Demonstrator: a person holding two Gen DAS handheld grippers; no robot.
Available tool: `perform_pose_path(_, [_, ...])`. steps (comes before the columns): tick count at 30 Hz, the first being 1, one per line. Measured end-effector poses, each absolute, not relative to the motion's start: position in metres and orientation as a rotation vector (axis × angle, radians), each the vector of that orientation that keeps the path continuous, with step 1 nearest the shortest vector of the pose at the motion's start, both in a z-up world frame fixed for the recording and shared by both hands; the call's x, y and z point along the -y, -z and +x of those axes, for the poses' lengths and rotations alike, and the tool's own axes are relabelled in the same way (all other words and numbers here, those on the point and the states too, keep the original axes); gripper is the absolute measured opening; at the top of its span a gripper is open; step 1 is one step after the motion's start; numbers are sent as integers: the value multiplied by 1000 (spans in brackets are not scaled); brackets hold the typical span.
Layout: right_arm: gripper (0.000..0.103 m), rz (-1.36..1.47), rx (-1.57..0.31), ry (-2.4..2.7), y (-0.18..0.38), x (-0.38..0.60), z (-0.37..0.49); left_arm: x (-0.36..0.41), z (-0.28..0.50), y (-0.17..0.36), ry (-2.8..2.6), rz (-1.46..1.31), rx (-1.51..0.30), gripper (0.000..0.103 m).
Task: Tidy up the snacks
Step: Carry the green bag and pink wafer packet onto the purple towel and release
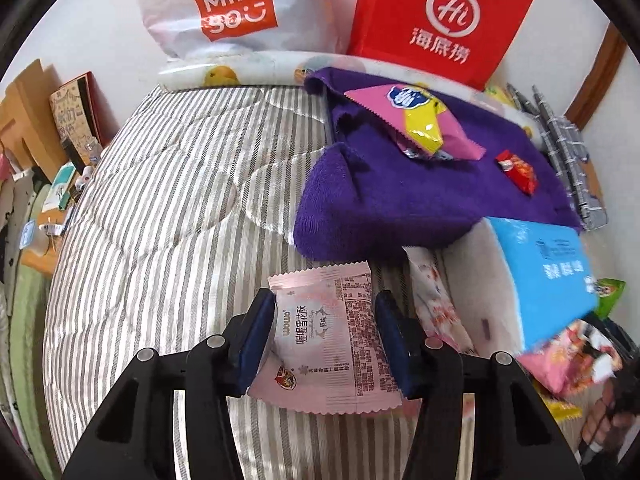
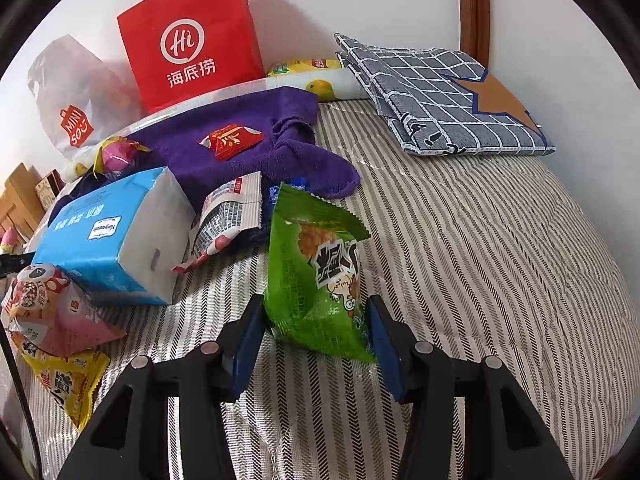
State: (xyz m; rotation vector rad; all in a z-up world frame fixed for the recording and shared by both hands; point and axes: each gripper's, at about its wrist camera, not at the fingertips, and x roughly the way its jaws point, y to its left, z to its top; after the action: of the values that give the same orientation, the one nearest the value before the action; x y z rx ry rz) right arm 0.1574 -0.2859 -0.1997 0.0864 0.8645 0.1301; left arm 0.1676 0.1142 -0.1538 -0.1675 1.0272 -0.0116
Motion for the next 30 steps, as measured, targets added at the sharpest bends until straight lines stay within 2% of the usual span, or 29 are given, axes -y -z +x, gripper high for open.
perform_pose_path(14, [46,142,-849,-102,191,293,140,-101,122,140,104,-182,-960,52])
perform_pose_path(30, [45,139,-772,-157,151,279,116,-82,112,130,156,-174,-927,52])
